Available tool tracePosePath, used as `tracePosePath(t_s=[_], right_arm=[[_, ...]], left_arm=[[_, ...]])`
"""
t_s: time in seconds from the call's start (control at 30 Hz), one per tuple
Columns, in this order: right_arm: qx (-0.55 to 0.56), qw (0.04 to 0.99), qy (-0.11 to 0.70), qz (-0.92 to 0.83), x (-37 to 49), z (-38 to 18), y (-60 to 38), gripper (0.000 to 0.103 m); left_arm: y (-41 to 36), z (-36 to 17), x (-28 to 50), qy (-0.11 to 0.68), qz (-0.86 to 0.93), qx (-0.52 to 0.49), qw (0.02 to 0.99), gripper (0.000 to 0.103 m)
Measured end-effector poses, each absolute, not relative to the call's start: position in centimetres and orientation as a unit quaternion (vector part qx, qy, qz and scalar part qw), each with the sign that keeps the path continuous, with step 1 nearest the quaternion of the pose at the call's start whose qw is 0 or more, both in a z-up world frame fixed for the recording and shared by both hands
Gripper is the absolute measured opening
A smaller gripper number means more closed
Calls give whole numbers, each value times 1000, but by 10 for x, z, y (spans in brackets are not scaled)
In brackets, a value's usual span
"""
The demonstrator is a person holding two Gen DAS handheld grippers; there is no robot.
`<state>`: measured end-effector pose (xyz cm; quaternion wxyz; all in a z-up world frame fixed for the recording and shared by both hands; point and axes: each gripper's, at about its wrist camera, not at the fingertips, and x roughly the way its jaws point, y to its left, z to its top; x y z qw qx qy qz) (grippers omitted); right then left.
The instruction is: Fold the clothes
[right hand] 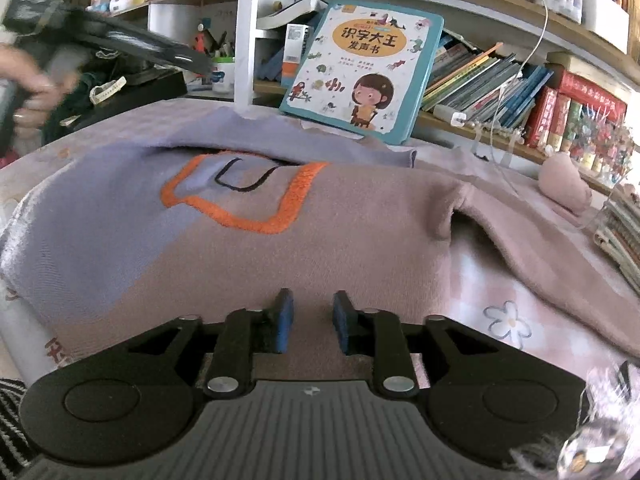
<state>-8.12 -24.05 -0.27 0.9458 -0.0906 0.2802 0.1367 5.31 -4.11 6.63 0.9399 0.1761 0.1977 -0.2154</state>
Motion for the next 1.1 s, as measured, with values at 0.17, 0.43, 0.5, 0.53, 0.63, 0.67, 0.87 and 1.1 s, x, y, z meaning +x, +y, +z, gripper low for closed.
tracePosePath(t_s=[0.17, 0.43, 0.5, 0.53, 0.63, 0.67, 0.87, 1.1], right_arm=[[-64, 956, 270, 100, -70, 3, -256, 43], [-87, 954, 274, 89, -66, -10, -257, 51], [-72, 955, 274, 93, -66, -12, -262, 51], [-61, 955, 274, 96, -66, -12, -266, 51], [-44, 954, 277, 104, -64, -12, -271, 51], [-42, 954, 278, 105, -64, -12, -271, 51], [-37, 954, 278, 109, -65, -11, -271, 52], [-33, 953, 280, 112, -63, -11, -272, 53]], left_arm=[[-114, 38, 82, 225, -291, 194, 909, 66], [-180, 0, 113, 254, -338, 255, 870, 58], [-185, -4, 121, 269, -341, 254, 864, 54], [-189, -8, 124, 277, -340, 261, 860, 50], [-195, -18, 127, 283, -339, 273, 855, 47], [-196, -19, 128, 282, -338, 269, 857, 47], [-204, -22, 120, 255, -322, 315, 855, 40], [-202, -21, 121, 248, -319, 323, 856, 4]])
